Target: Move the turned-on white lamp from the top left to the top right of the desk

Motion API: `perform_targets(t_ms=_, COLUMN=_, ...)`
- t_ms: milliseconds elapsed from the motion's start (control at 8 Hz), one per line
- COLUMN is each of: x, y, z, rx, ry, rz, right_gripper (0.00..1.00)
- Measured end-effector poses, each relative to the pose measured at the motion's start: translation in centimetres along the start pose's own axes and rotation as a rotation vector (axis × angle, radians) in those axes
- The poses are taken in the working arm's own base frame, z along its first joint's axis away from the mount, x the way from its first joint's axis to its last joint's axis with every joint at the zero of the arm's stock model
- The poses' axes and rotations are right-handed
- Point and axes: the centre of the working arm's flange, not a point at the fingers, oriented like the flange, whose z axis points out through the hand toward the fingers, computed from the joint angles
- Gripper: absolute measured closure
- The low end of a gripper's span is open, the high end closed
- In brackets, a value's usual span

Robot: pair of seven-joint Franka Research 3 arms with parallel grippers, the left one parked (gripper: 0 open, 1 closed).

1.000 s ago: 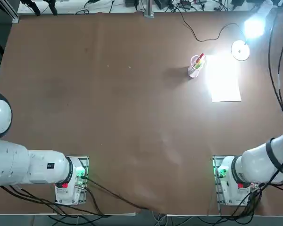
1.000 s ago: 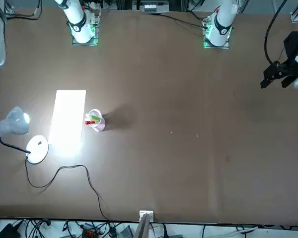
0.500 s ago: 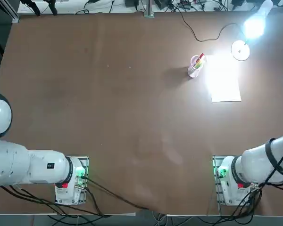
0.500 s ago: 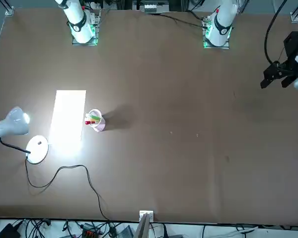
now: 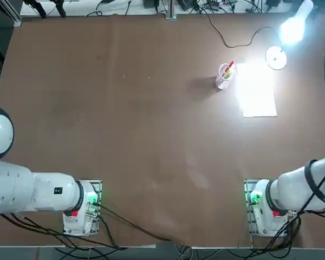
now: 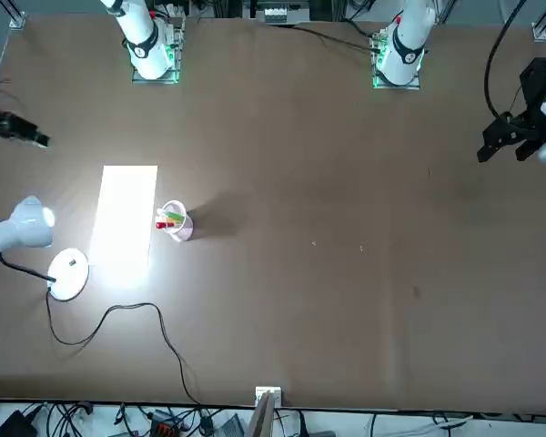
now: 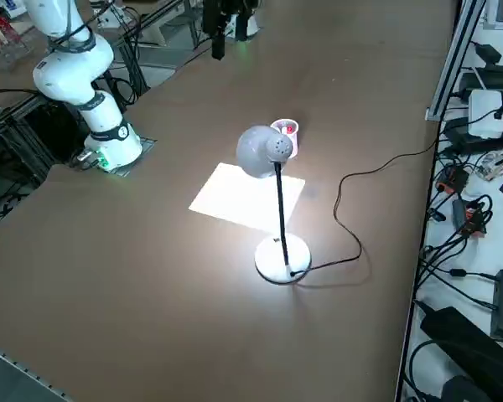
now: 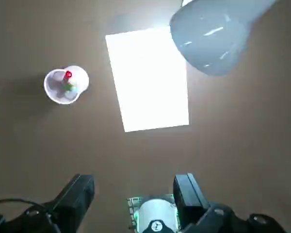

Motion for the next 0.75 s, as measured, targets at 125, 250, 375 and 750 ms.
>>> perform_targets(t_ms=125, x=1.2, y=-1.7, z=2.4, rx=0.004, ry=0.07, rz=-0.027, right_gripper=0.0)
perform_targets(t_ms=250, x=1.4, y=-2.2, z=4.3, rx=0.024, ry=0.14, rz=-0.035, right_gripper=0.0)
perform_targets(t_ms=375, x=0.6, y=-1.8, z=5.0, rx=0.041, ry=0.186, rz=-0.031, right_gripper=0.0)
perform_targets(t_ms=750, x=-2.3, y=0.9, z=3.0, rx=0.051, ry=0.218, rz=-0.022, right_gripper=0.0)
